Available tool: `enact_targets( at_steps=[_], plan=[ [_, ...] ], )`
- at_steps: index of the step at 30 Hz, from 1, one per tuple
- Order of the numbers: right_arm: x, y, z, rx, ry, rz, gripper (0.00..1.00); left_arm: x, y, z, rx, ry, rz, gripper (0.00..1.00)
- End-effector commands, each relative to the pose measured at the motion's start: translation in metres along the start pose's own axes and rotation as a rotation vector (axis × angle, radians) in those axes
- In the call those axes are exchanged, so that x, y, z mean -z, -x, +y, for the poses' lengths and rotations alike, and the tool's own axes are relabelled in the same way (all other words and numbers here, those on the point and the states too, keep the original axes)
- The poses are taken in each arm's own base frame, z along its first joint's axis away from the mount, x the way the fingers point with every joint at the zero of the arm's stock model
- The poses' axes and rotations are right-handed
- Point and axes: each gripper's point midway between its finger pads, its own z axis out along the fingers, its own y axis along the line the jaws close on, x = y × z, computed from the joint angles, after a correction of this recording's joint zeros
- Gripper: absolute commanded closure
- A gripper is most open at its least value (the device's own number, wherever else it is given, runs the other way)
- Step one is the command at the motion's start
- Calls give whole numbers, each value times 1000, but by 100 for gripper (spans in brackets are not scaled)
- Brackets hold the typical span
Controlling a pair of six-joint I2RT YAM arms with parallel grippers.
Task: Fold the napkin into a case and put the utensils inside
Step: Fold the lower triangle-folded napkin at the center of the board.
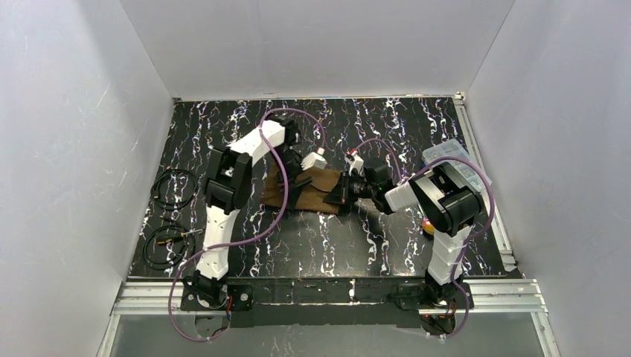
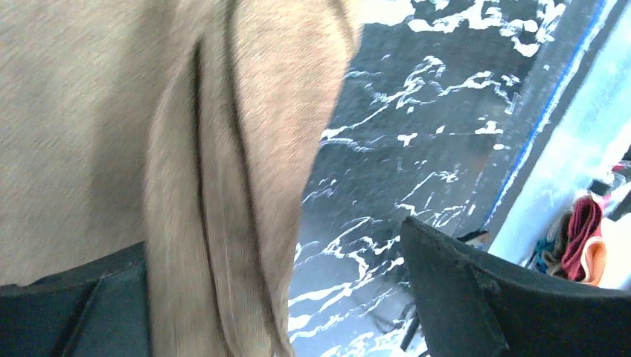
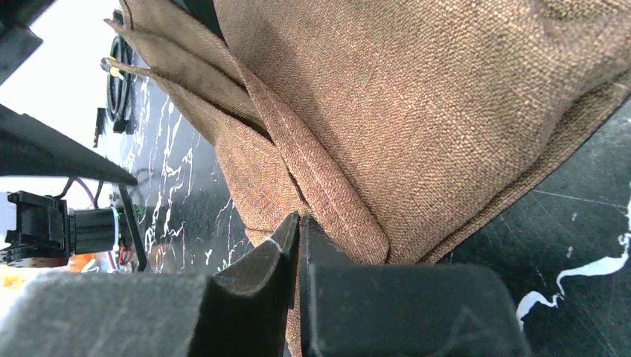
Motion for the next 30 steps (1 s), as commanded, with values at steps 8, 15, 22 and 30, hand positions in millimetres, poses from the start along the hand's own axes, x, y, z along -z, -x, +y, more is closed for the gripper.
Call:
enact_targets(
  at_steps=[8,15,22,30],
  plan=[
    [-2,-11,-26,-77,-68,35,88,105,-34,39,30,433,-94,1],
    [-4,-9,-23,-97,-54,40,88,78,-56,20,34,315,-84,14],
    [-4,-5,-19,-93,-50,48,89,66,-58,8,19,232,-89,57],
    [-3,-3,-17,-87,-48,46,89,59,-61,11,27,224,-76,49]
  ],
)
